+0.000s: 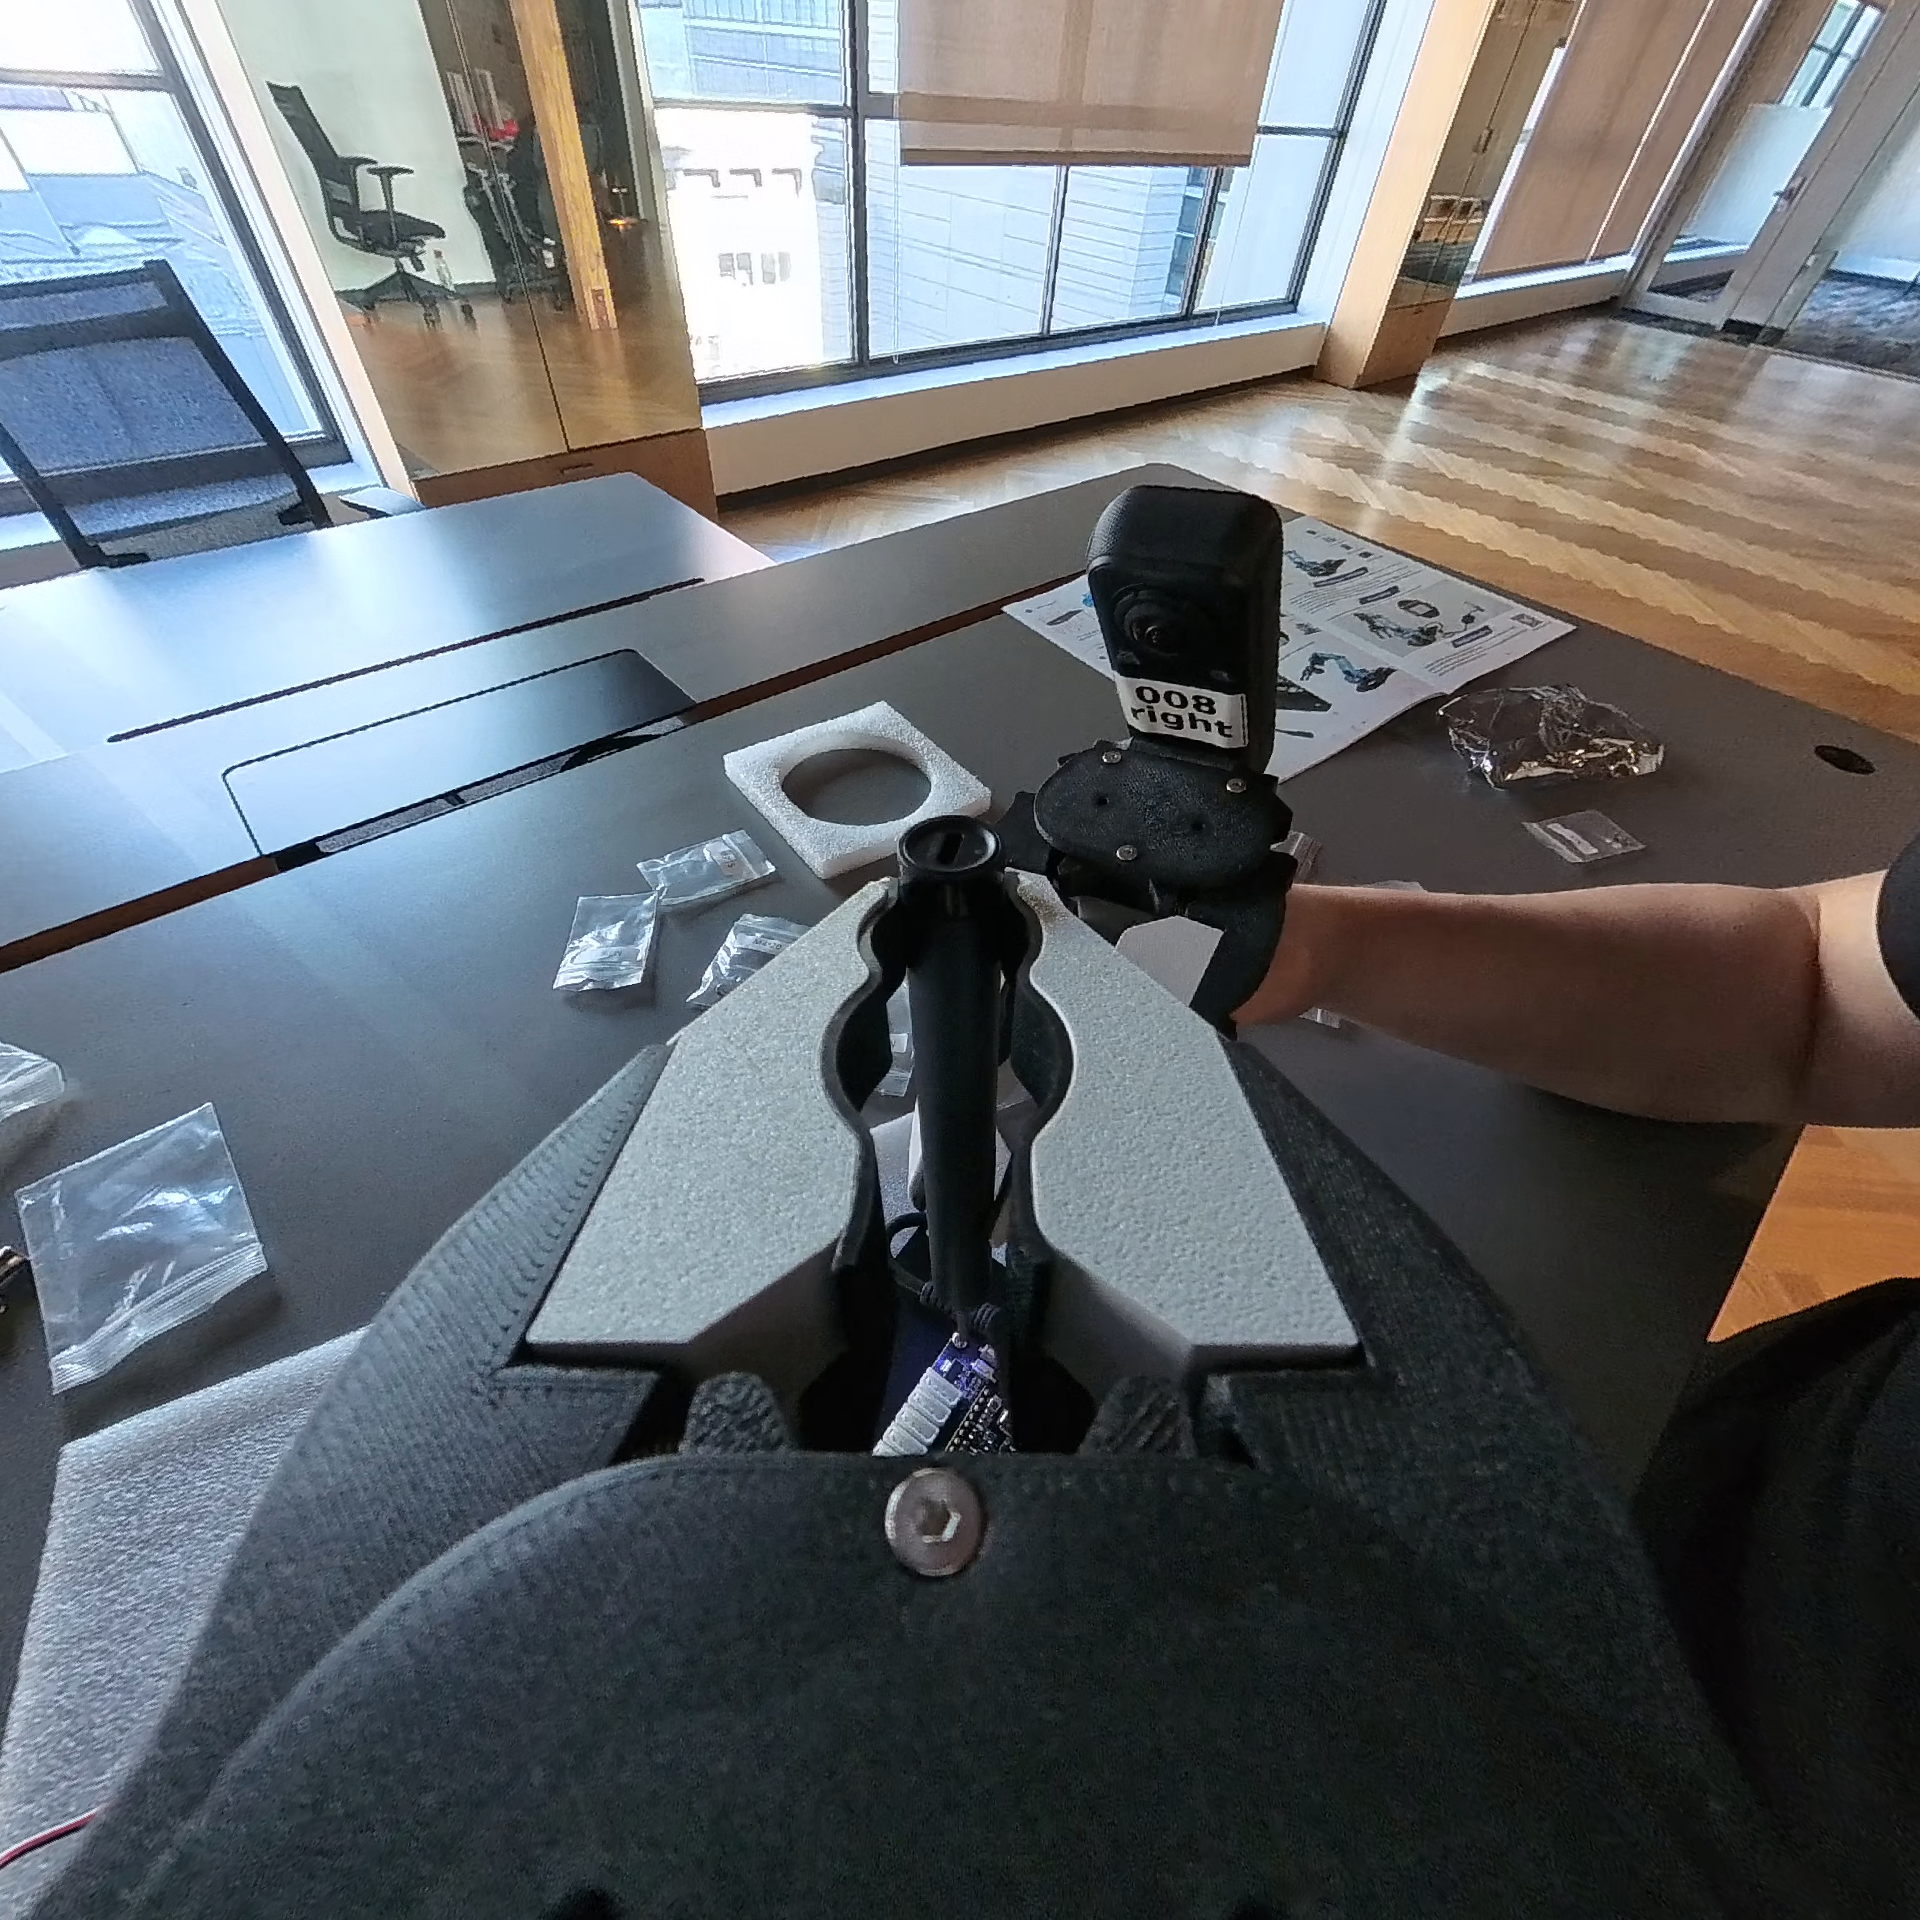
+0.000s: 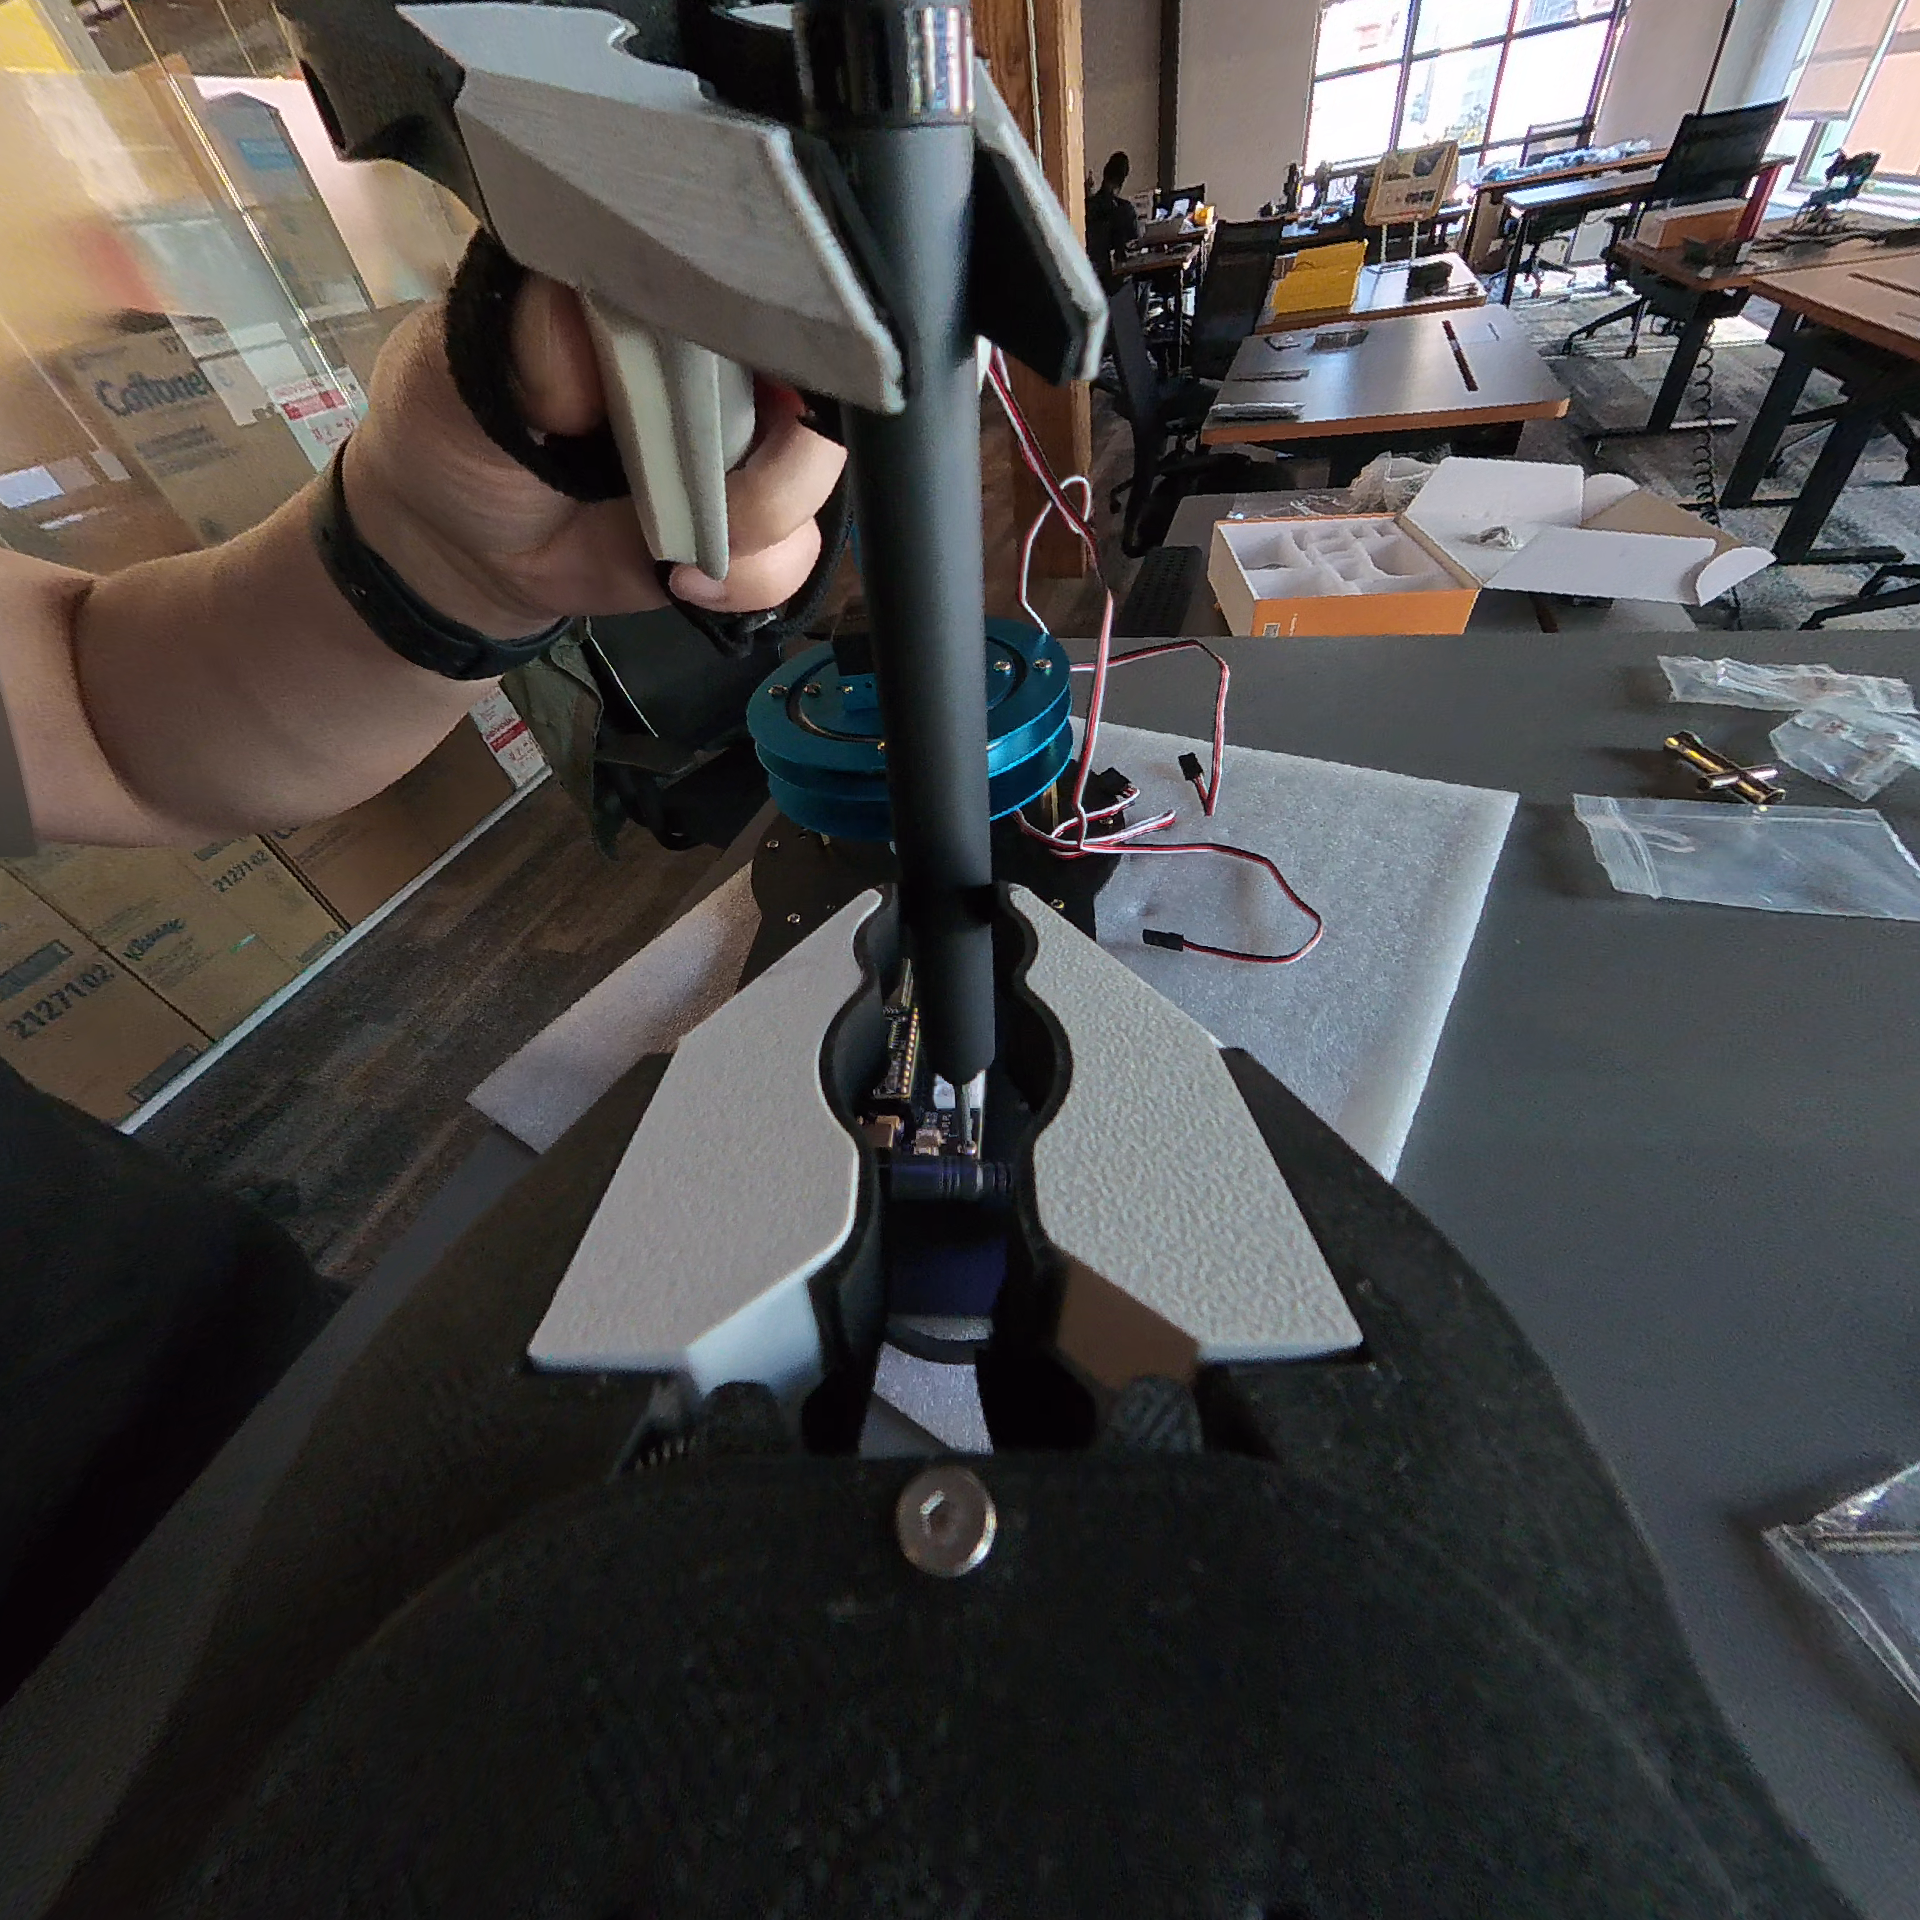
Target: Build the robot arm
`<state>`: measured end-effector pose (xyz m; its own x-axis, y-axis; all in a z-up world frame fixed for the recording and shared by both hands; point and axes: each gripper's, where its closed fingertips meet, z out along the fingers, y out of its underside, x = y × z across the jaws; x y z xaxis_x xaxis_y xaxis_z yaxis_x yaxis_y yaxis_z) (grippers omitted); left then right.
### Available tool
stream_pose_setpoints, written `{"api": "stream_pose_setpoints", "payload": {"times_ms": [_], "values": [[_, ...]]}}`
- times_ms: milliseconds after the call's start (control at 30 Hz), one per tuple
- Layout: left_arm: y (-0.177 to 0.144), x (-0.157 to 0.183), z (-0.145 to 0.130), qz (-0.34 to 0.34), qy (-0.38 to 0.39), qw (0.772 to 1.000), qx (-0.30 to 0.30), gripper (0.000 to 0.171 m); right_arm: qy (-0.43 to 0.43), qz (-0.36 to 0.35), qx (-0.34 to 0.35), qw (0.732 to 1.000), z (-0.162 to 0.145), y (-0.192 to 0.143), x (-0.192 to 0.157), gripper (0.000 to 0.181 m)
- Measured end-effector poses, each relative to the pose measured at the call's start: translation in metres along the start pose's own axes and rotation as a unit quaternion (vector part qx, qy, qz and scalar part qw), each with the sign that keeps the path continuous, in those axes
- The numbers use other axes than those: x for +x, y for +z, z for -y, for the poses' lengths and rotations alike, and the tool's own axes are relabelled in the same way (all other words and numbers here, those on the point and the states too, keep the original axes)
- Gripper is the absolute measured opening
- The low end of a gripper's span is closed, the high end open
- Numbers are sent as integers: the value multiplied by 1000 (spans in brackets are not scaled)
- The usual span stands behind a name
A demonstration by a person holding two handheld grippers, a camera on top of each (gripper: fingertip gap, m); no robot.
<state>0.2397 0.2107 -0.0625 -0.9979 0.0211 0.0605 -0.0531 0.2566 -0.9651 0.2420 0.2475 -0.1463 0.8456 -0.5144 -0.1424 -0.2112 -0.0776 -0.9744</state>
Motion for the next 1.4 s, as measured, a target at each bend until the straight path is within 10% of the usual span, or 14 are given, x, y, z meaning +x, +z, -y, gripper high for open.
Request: {"api": "stream_pose_setpoints", "payload": {"times_ms": [1400], "values": [[1, 1, -3, -5, -3, 1000, 7, 16, 10, 35, 32, 999, 0, -4, -1, 16]]}}
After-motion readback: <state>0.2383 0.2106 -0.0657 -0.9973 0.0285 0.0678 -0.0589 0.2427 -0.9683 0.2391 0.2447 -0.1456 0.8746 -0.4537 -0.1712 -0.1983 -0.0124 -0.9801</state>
